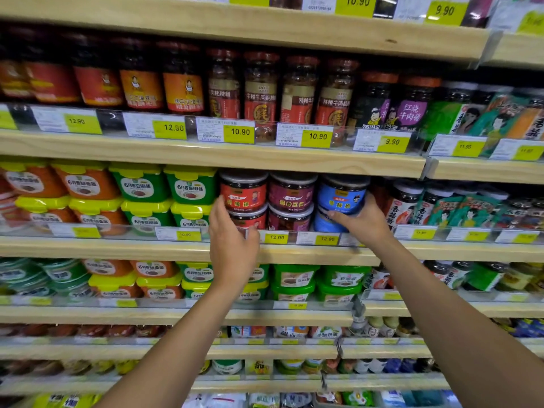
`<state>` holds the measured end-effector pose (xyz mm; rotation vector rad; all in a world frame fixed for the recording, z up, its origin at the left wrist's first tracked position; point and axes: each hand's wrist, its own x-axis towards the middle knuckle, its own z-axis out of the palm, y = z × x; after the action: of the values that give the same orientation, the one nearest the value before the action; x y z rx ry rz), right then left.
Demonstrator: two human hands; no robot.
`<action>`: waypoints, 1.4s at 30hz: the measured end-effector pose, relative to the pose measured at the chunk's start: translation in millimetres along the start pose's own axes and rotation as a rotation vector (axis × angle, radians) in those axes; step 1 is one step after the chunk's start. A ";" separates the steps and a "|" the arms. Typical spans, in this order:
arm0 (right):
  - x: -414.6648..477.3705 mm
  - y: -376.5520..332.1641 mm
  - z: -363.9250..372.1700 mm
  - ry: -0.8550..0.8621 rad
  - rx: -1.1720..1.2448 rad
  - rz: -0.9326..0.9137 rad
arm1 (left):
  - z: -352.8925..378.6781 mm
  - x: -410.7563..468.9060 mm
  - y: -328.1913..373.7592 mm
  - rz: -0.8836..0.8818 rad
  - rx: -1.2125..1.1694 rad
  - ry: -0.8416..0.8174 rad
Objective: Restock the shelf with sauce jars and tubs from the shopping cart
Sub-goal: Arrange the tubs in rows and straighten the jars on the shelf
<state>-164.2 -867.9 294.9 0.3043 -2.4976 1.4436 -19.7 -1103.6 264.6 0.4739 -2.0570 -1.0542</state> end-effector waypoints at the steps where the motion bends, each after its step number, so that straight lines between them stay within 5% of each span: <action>1: -0.3 -1.0 -1.3 0.000 -0.007 -0.003 | -0.6 3.9 -0.8 -0.008 0.032 -0.020; 11: 1.3 -4.2 -4.5 -0.091 -0.004 -0.007 | -6.5 17.7 14.8 0.059 0.391 -0.066; 42: -10.6 -7.0 -8.6 -0.083 0.029 0.002 | 1.0 27.7 21.4 -0.034 0.305 -0.096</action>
<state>-151.2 -863.2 301.5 0.3739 -2.5441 1.4986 -37.8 -1107.5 294.3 0.6240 -2.3151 -0.7971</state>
